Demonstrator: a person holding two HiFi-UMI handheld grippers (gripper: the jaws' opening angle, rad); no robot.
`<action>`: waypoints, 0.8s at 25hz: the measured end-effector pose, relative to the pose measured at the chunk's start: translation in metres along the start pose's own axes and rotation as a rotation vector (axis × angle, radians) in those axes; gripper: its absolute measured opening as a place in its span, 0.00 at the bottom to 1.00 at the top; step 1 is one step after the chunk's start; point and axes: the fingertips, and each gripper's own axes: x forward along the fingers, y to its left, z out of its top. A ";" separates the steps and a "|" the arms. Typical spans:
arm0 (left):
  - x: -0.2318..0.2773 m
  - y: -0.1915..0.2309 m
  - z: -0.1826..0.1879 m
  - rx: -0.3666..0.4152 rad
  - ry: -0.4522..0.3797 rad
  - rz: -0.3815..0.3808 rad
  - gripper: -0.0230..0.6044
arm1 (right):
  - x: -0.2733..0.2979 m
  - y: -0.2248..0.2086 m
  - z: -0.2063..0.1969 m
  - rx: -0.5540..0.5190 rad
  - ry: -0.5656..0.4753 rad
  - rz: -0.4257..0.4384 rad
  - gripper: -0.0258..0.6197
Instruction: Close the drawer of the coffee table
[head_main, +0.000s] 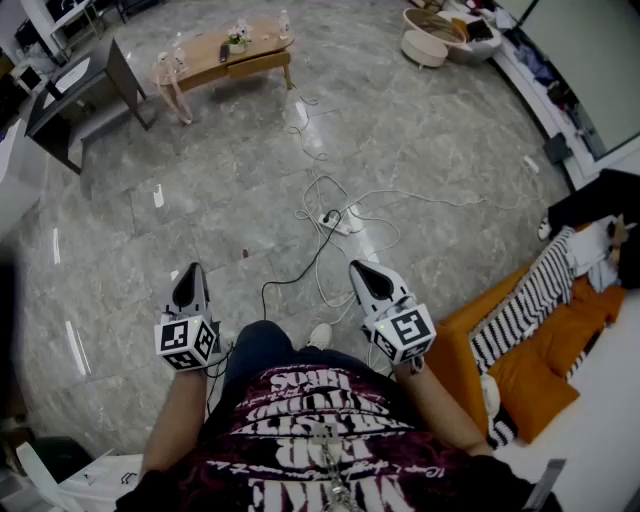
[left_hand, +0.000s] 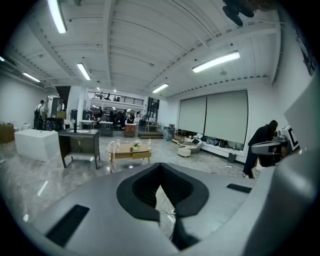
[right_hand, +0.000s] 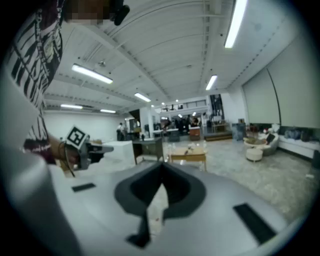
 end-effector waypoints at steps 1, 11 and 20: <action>-0.001 -0.007 -0.001 0.007 -0.002 0.006 0.07 | -0.004 -0.006 -0.003 -0.004 0.002 0.002 0.09; -0.016 -0.015 0.006 0.030 0.015 0.085 0.07 | -0.007 -0.046 -0.023 0.147 -0.008 0.032 0.09; 0.020 0.018 0.023 0.038 0.001 0.105 0.07 | 0.025 -0.043 -0.011 0.137 0.008 0.066 0.09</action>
